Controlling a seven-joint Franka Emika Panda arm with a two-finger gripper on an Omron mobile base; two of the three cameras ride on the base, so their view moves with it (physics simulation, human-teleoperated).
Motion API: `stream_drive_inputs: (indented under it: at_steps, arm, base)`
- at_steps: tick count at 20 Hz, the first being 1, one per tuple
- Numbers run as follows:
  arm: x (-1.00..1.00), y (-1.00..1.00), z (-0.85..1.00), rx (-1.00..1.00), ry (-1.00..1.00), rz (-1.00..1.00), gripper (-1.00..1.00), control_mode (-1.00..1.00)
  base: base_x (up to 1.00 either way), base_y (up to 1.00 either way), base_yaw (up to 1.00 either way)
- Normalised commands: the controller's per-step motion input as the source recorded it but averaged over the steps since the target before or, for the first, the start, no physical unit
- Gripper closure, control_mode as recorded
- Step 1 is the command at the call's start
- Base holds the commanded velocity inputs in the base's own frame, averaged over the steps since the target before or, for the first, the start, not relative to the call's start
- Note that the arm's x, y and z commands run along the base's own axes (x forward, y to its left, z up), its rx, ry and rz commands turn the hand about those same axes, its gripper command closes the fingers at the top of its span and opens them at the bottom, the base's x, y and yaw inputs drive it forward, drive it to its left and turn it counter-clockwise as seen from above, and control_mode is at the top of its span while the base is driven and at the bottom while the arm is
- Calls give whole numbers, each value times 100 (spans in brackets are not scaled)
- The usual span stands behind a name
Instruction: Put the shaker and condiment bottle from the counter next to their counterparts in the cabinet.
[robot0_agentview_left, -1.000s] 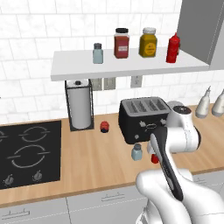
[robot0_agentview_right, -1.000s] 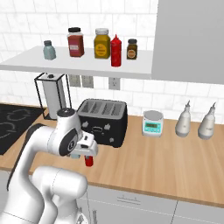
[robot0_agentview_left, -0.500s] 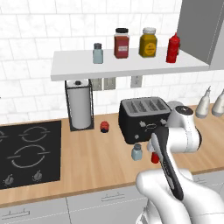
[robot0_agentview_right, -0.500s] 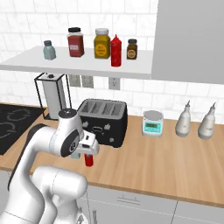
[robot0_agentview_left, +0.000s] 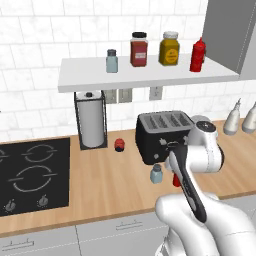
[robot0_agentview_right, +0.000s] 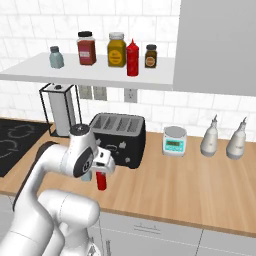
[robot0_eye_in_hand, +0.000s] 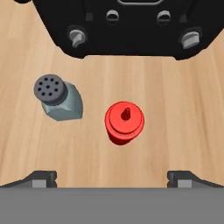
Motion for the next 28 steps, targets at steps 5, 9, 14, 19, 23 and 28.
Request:
stream_drive_inputs:
  at_steps: [5,9,14,19,23,28]
  arm:
    - [4,0,0,0,0,0,-100,-100]
    - [4,-9,-7,0,0,0,-100,-100]
    - [0,-11,-55,0,-2,0,-100,-100]
    - [0,0,-17,4,0,0,-100,-100]
    - [15,0,0,0,0,0,-100,-100]
    - [33,0,-2,0,0,0,-100,-100]
  base:
    - [0,0,0]
    - [0,0,0]
    - [0,0,0]
    - [0,0,0]
    - [0,0,0]
    - [0,0,0]
